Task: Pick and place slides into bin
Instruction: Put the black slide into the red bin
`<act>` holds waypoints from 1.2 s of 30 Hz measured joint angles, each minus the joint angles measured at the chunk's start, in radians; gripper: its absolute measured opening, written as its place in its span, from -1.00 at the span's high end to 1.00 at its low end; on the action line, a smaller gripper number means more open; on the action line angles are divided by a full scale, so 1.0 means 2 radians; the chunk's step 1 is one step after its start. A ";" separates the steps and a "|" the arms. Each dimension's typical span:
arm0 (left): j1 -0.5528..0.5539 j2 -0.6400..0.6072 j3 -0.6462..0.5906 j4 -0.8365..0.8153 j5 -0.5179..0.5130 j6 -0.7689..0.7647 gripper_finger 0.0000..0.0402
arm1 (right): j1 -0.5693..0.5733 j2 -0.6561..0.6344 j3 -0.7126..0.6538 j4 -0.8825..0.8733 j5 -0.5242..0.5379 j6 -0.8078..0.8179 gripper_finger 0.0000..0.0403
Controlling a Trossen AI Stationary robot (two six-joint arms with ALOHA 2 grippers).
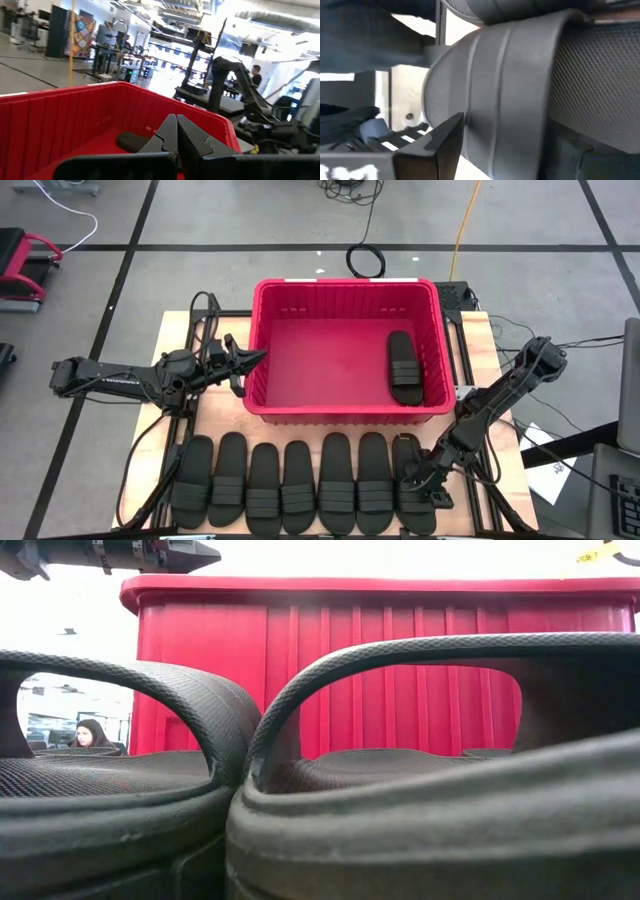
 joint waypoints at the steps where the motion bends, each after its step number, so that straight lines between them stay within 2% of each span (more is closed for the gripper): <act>1: 0.000 0.000 0.000 0.000 0.004 0.000 1.00 | 0.000 0.000 -0.001 0.002 0.000 0.001 -0.06; 3: 0.000 0.000 0.000 -0.002 0.005 0.000 1.00 | 0.000 0.000 0.000 0.002 -0.001 0.000 -0.01; 5: 0.000 0.000 0.000 -0.004 0.005 0.001 1.00 | 0.000 0.000 0.004 0.003 -0.007 -0.003 0.13; 7: 0.000 0.000 0.000 -0.004 0.005 0.002 1.00 | 0.000 -0.002 0.007 0.004 -0.013 -0.009 0.37; 10: 0.000 0.000 0.000 -0.004 0.005 0.002 1.00 | 0.001 -0.004 0.011 0.017 -0.025 -0.024 0.84; 11: 0.000 0.000 0.000 -0.005 0.005 0.002 1.00 | 0.001 -0.007 0.011 0.028 -0.035 -0.029 0.91; 22: 0.000 0.000 0.000 -0.013 0.005 0.002 1.00 | 0.008 -0.104 0.014 0.058 -0.051 0.001 0.96; 27: 0.000 0.000 0.000 -0.017 0.006 0.002 1.00 | 0.008 -0.126 0.087 0.035 -0.024 -0.048 0.97; 30: 0.000 0.000 0.000 -0.018 0.006 0.002 1.00 | -0.004 -0.125 0.163 -0.029 0.001 -0.103 0.97; 36: 0.000 0.000 0.000 -0.019 0.006 0.003 1.00 | -0.062 -0.117 0.335 -0.258 0.057 -0.191 0.97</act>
